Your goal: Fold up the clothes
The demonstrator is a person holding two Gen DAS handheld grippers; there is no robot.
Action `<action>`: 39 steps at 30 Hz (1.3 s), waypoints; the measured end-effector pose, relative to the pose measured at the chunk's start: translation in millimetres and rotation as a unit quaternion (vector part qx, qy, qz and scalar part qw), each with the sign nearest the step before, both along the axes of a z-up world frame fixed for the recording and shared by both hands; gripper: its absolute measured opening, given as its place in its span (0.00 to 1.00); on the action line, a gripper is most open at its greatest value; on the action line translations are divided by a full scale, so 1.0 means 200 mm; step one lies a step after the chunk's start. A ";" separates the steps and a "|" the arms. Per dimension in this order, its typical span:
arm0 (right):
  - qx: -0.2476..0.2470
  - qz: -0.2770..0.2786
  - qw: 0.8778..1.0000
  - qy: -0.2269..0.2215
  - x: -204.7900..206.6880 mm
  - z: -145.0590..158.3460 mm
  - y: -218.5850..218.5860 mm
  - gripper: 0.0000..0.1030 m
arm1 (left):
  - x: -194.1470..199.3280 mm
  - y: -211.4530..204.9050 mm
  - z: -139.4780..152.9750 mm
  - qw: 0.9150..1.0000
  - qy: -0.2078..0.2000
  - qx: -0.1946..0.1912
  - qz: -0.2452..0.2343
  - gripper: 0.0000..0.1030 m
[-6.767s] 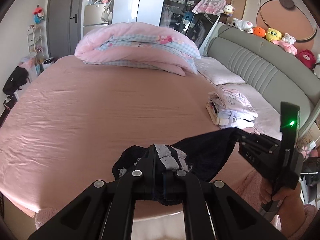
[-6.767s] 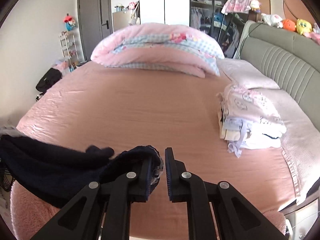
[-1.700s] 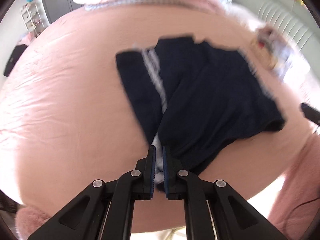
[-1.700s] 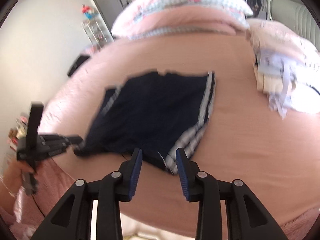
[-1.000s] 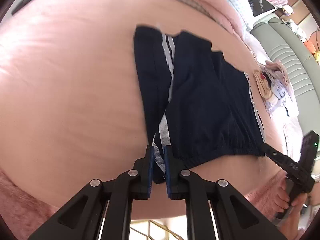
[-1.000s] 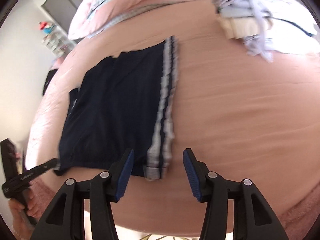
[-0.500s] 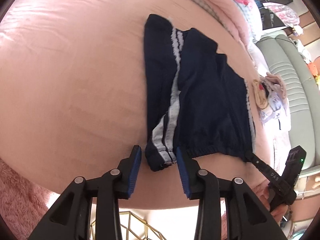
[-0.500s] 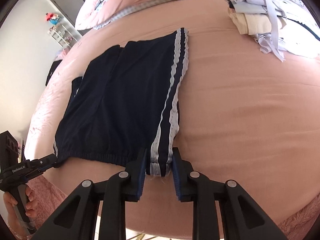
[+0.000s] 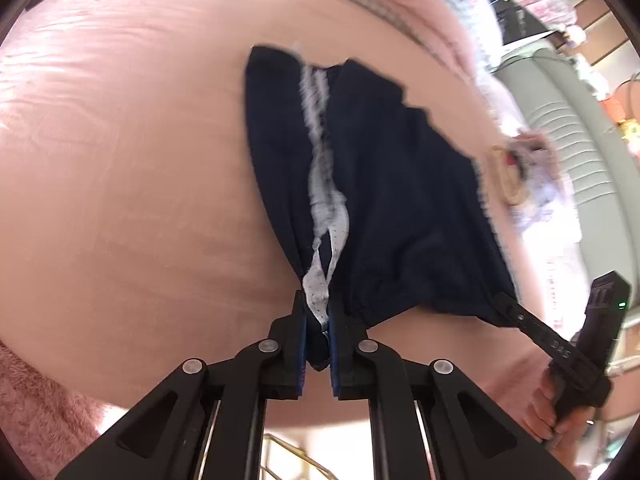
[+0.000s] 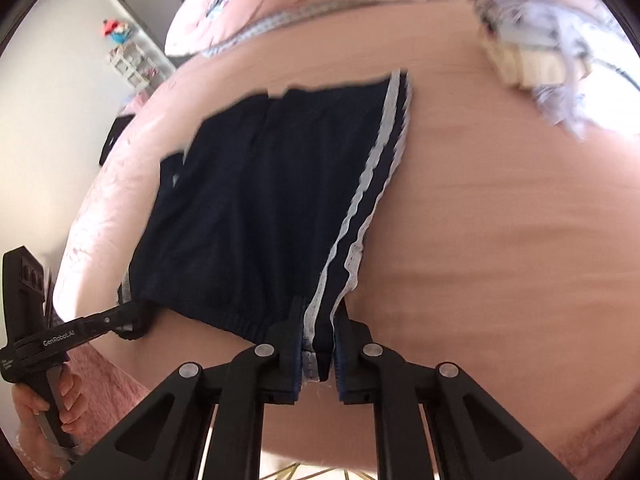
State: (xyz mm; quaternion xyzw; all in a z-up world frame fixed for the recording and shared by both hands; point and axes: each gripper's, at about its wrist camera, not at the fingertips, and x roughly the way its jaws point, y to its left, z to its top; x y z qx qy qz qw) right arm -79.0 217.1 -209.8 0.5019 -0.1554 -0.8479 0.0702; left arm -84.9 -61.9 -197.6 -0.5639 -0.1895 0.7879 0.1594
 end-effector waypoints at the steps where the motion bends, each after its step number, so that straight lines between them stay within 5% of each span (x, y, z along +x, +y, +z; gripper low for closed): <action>1: 0.003 -0.005 1.000 0.010 0.02 0.06 0.00 0.10 | 0.01 0.00 0.06 1.000 0.009 -0.003 -0.011 0.07; 5: 0.004 0.000 0.998 0.057 0.09 0.30 0.02 0.10 | 0.05 -0.01 0.14 0.999 0.006 -0.018 -0.035 0.07; 8: 0.017 0.009 0.999 0.027 0.09 0.24 0.00 0.10 | 0.06 -0.02 0.10 0.998 -0.019 -0.031 -0.042 0.07; 11: -0.001 -0.001 0.998 -0.065 0.03 0.02 -0.01 0.10 | 0.10 -0.03 0.04 0.997 -0.053 -0.038 -0.045 0.07; 16: -0.003 0.033 0.999 -0.032 0.17 0.20 -0.06 0.10 | 0.25 0.01 0.14 0.996 -0.032 -0.026 -0.081 0.07; 22: 0.041 0.033 0.998 -0.029 -0.19 0.25 -0.10 0.10 | -0.16 0.03 0.11 0.997 -0.052 -0.006 -0.062 0.07; 25: 0.071 0.025 0.997 0.031 -0.48 0.49 -0.08 0.10 | -0.42 0.11 0.56 0.994 0.065 -0.032 -0.076 0.07; 27: 0.091 0.022 0.989 0.114 -0.60 0.84 -0.09 0.10 | -0.54 0.13 0.92 0.986 0.146 -0.036 -0.077 0.07; 31: 0.079 -0.009 0.968 0.237 -0.64 1.40 -0.04 0.10 | -0.48 0.10 1.35 0.967 0.243 -0.031 -0.075 0.07; 33: 0.074 -0.020 0.960 0.271 -0.59 1.52 -0.01 0.10 | -0.44 0.08 1.54 0.955 0.286 -0.029 -0.074 0.07; 36: 0.054 -0.022 0.960 0.274 -0.49 1.49 0.02 0.10 | -0.33 0.04 1.46 0.958 0.274 -0.032 -0.084 0.07; 39: 0.041 -0.018 0.978 0.202 -0.46 1.18 0.01 0.11 | -0.31 0.06 1.09 0.974 0.203 -0.049 -0.089 0.07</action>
